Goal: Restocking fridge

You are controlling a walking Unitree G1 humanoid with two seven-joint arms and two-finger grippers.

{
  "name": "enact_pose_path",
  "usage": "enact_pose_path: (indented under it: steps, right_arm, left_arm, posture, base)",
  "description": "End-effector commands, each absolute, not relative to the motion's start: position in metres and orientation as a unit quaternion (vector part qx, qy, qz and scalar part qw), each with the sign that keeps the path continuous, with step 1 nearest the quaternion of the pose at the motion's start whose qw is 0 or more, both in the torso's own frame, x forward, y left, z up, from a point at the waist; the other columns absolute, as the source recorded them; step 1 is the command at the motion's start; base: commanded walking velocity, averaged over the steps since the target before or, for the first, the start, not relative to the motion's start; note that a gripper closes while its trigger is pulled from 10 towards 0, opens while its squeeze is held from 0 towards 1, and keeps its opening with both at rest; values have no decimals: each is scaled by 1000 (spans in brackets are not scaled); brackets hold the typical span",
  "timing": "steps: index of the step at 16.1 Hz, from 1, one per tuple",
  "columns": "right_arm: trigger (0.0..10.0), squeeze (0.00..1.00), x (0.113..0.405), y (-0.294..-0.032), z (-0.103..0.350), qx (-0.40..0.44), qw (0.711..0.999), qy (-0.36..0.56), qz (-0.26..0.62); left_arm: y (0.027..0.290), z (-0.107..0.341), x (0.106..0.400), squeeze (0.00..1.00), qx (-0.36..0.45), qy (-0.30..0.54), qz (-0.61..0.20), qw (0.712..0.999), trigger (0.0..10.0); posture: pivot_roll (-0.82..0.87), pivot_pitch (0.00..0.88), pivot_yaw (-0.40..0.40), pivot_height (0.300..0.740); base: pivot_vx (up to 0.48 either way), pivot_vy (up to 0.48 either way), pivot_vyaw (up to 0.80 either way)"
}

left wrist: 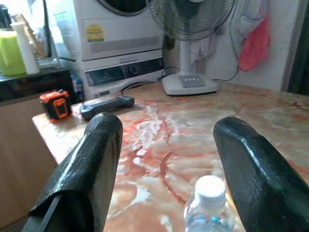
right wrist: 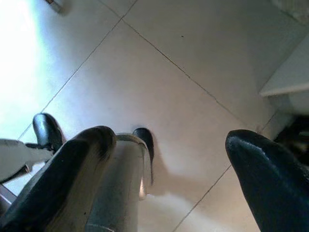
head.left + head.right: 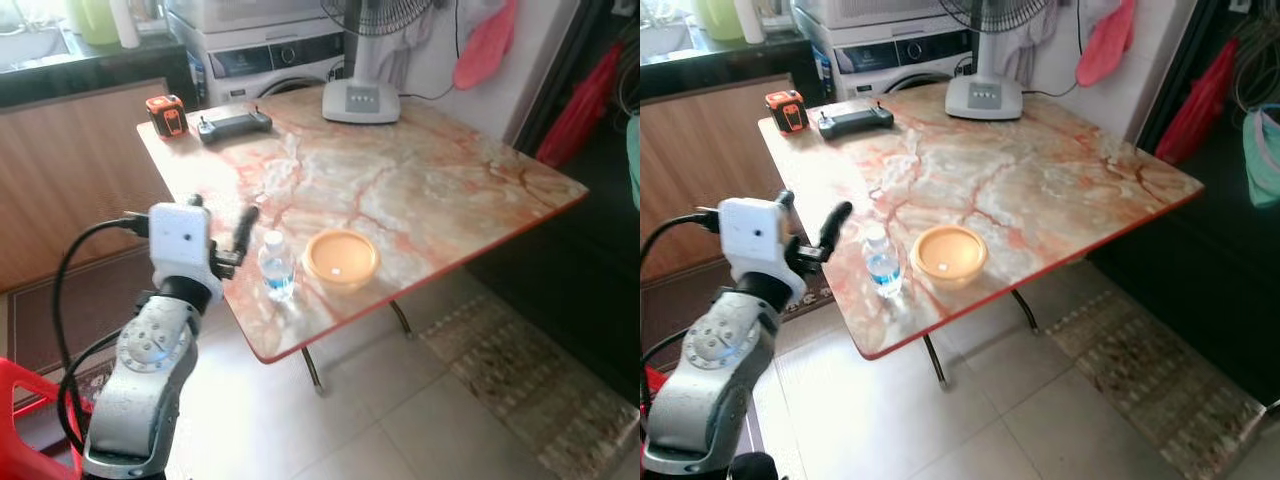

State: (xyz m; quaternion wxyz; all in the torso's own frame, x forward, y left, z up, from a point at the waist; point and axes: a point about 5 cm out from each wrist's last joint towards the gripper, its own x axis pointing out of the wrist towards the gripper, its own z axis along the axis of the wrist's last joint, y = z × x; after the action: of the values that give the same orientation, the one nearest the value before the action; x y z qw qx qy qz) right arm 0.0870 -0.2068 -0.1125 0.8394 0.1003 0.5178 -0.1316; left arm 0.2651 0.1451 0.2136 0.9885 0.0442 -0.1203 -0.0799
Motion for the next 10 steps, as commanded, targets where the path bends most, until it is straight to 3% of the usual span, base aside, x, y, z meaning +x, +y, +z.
enact_pose_path:
  steps: [1, 10]
  right_arm:
    - [10000, 0, 86, -208, -113, 94, 839, 521, -127]
    - [10000, 0, 86, -208, -113, 84, 839, 524, -120]
  left_arm:
    - [142, 217, 260, 0, 53, -127, -85, 987, 10000]
    - [142, 221, 261, 0, 63, -132, -82, 986, 10000]
  posture:
    - [164, 0, -25, 740]
    - [172, 0, -26, 740]
  base:
    - [274, 0, 0]
    - [282, 0, 0]
